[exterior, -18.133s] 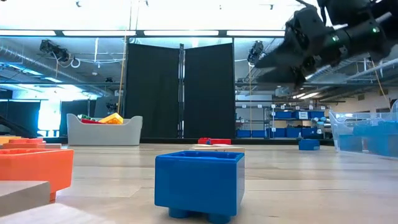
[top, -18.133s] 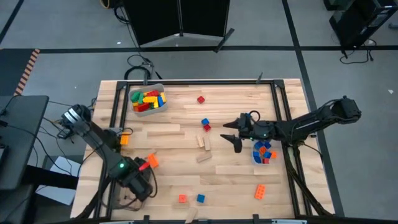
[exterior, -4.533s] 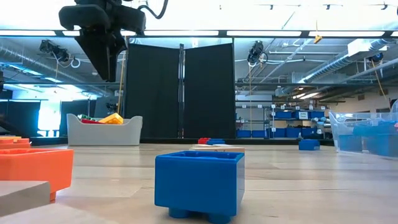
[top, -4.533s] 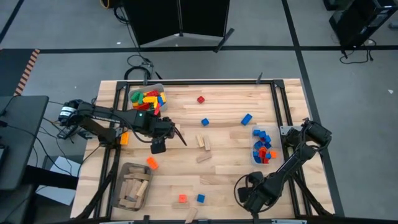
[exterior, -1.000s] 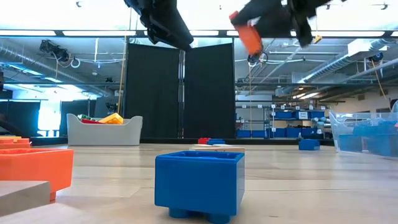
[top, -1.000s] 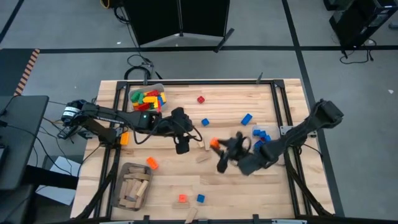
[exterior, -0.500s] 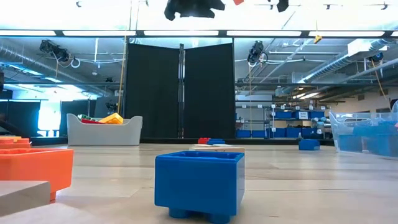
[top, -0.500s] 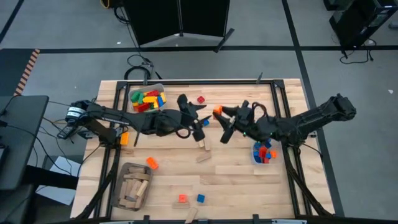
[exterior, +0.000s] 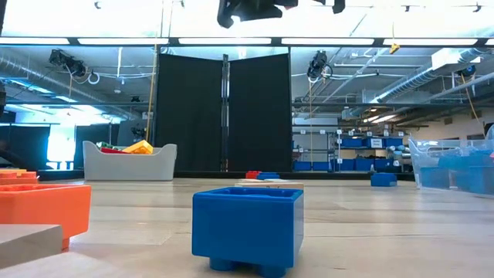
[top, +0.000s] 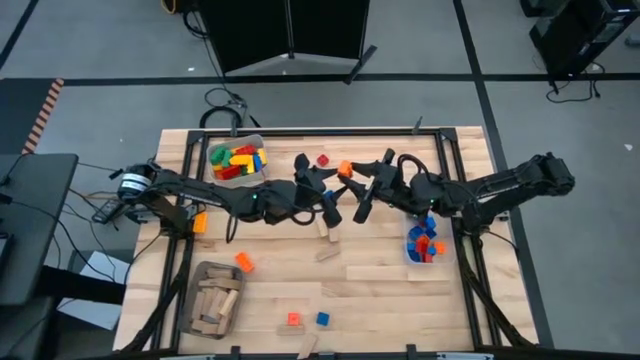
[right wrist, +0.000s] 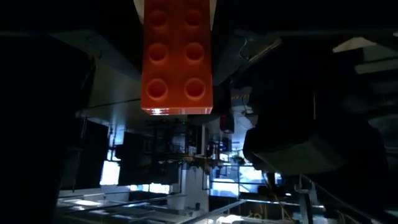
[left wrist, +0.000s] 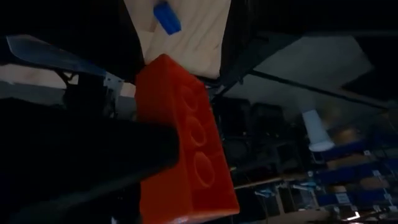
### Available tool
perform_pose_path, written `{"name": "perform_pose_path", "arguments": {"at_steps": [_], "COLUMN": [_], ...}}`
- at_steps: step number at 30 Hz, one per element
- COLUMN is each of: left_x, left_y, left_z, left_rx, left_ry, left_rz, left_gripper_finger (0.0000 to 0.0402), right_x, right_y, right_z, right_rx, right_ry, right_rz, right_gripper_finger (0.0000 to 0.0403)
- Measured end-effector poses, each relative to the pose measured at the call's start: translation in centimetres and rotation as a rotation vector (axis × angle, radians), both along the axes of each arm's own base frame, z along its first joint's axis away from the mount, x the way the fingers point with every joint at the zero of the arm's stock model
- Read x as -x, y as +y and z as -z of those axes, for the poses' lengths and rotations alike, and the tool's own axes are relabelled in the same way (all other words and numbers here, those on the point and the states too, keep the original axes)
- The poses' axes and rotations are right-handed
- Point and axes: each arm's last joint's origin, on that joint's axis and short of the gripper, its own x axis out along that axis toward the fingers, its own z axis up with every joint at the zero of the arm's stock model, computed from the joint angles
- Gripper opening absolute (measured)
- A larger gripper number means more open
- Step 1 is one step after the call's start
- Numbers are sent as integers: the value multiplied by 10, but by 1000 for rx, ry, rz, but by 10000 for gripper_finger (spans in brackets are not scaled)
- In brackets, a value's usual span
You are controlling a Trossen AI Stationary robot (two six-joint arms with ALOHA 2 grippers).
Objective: Sort blocks by size
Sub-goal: Put the large orange game piece into the gray bin
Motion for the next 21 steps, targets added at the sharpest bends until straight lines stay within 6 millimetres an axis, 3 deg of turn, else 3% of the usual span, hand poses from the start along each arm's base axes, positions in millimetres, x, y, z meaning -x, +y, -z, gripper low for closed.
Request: {"name": "perform_pose_path", "arguments": {"at_steps": [14, 21], "left_x": [0, 1], "left_y": [0, 0], "left_z": [-7, -7], "left_rx": [-18, -13], "left_ry": [-59, -62], "left_rz": [1, -7], "left_gripper_finger": [213, 143], "right_x": [-2, -2], "right_y": [-9, -10], "right_z": [0, 0], "right_rx": [-2, -2], "right_ry": [-2, -3], "right_rz": [-58, -49], "right_gripper_finger": [159, 162]}}
